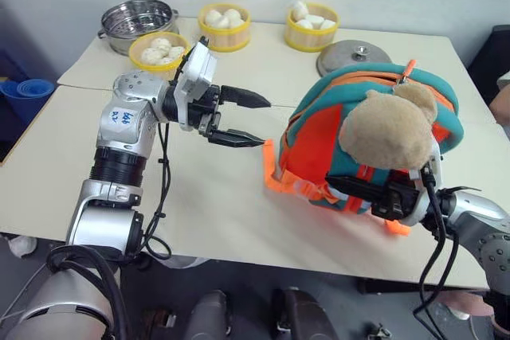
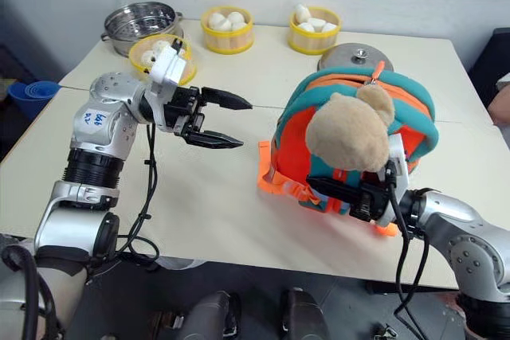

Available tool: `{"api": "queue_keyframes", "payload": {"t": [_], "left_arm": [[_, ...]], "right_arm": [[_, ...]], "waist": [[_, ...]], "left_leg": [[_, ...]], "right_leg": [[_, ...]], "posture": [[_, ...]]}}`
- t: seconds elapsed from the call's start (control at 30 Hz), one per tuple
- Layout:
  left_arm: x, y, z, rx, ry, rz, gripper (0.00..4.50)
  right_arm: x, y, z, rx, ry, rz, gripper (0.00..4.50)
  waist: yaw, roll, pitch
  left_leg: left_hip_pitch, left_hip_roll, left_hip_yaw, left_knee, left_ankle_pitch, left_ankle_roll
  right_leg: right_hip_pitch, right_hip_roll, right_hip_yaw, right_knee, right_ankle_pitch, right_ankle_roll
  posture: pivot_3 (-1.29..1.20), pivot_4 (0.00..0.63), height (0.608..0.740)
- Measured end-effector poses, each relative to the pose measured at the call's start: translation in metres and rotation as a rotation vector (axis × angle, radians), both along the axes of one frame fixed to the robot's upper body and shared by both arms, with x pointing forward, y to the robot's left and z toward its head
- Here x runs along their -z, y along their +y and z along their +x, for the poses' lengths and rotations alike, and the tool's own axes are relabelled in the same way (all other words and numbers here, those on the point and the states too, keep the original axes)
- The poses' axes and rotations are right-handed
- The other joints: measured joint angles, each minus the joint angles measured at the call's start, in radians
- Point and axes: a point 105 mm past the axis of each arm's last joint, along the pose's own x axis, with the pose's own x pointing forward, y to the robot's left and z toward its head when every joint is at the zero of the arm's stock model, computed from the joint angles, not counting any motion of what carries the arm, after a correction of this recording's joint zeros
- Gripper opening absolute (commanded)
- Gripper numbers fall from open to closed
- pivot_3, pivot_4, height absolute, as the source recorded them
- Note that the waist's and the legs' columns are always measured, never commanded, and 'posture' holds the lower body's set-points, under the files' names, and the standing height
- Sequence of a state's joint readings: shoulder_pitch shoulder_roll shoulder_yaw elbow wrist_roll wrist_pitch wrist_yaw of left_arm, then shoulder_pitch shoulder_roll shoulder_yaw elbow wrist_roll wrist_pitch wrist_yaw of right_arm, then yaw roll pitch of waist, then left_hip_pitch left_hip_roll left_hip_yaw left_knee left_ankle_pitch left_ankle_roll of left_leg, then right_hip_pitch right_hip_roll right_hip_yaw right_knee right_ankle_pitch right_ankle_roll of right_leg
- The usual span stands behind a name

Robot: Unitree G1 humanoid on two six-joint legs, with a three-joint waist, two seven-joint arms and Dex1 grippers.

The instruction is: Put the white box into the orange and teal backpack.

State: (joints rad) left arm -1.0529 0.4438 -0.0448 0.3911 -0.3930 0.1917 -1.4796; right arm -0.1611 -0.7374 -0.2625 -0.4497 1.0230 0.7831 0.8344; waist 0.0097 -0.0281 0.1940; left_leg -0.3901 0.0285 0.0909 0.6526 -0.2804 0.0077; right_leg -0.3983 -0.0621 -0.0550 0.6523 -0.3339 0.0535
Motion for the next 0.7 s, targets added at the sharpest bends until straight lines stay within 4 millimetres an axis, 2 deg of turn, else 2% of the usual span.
{"api": "queue_keyframes", "payload": {"t": [0.03, 0.1, 0.33, 0.5, 0.6, 0.7], "left_arm": [[-0.011, -0.013, -0.008, 0.031, -0.084, -0.045, 3.78], [-0.019, -0.026, -0.017, 0.067, -0.140, -0.091, 3.78], [-0.040, -0.081, -0.049, 0.191, -0.251, -0.222, 3.78], [-0.035, -0.092, -0.053, 0.215, -0.247, -0.210, 3.78], [-0.031, -0.096, -0.054, 0.217, -0.246, -0.201, 3.18], [-0.027, -0.098, -0.052, 0.194, -0.257, -0.159, 2.31]], "right_arm": [[-0.001, 0.003, 0.001, -0.009, -0.005, -0.005, 0.00], [-0.001, 0.005, 0.001, -0.016, -0.005, -0.002, 0.00], [0.002, 0.008, 0.002, -0.027, 0.006, -0.008, 0.00], [0.006, 0.008, 0.000, -0.029, 0.022, -0.008, 0.00], [0.010, 0.006, -0.001, -0.024, 0.027, -0.004, 0.00], [0.011, 0.005, -0.002, -0.020, 0.028, -0.001, 0.00]], "waist": [[0.003, 0.000, 0.000], [0.005, 0.000, 0.000], [0.000, 0.000, 0.000], [-0.013, 0.001, 0.000], [-0.011, 0.001, 0.000], [-0.011, 0.000, 0.000]], "left_leg": [[0.000, 0.000, 0.000, 0.000, -0.001, 0.002], [0.000, -0.001, 0.001, 0.001, -0.004, 0.006], [0.001, -0.001, 0.002, 0.001, -0.004, 0.007], [0.003, 0.000, 0.002, 0.000, -0.004, 0.007], [0.003, 0.000, 0.001, 0.000, -0.004, 0.007], [0.003, 0.000, 0.002, 0.001, -0.004, 0.007]], "right_leg": [[0.001, -0.001, 0.000, -0.001, 0.001, 0.001], [0.002, -0.001, 0.001, -0.003, 0.001, 0.002], [0.003, 0.000, 0.001, -0.003, 0.002, 0.003], [0.003, 0.001, 0.001, -0.001, 0.001, 0.002], [0.003, 0.001, 0.001, -0.001, 0.001, 0.002], [0.003, 0.001, 0.002, -0.001, 0.001, 0.003]], "posture": [[0.00, 0.150, 0.740], [0.00, 0.150, 0.740], [0.00, 0.150, 0.740], [0.00, 0.150, 0.740], [0.00, 0.150, 0.740], [0.00, 0.150, 0.740]]}}
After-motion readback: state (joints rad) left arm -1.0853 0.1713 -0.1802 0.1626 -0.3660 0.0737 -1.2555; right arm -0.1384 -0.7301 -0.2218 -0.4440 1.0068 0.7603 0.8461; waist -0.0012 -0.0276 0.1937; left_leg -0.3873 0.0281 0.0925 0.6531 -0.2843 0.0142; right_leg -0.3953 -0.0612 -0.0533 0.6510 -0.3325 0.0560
